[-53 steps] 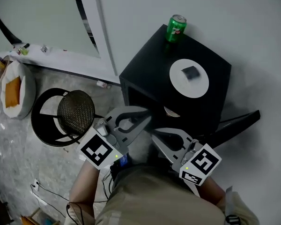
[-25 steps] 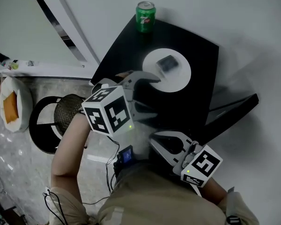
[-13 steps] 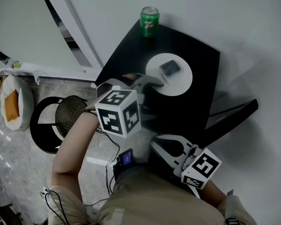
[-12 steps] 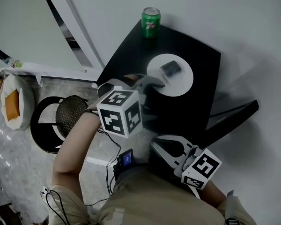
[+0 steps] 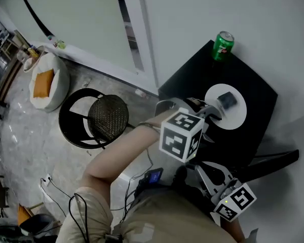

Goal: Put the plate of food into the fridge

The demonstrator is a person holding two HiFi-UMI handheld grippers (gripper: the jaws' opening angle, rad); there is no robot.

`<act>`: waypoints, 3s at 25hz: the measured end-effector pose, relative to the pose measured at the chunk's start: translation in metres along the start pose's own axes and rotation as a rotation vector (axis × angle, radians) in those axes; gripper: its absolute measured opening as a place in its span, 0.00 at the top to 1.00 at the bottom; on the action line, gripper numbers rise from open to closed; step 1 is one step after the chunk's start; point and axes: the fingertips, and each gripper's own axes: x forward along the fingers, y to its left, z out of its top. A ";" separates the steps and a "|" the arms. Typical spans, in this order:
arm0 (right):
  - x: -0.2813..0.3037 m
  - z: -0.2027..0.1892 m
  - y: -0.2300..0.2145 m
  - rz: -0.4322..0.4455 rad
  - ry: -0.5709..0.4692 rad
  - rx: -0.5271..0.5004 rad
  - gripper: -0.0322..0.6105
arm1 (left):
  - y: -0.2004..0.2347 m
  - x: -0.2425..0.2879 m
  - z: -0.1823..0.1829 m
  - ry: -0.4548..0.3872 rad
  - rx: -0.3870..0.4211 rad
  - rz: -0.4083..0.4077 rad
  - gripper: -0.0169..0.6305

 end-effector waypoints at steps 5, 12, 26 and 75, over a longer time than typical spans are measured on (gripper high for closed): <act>0.007 -0.004 0.008 0.030 0.008 -0.006 0.92 | -0.005 0.000 -0.007 0.020 0.019 0.039 0.44; 0.007 -0.005 0.008 0.039 0.011 -0.012 0.92 | 0.000 0.003 -0.011 0.050 0.056 0.115 0.44; 0.012 0.002 0.002 0.040 0.005 -0.020 0.92 | -0.008 -0.016 -0.017 0.034 0.003 0.154 0.48; 0.027 0.028 -0.050 -0.092 -0.238 0.661 0.73 | -0.059 -0.060 -0.006 -0.122 -0.026 0.191 0.82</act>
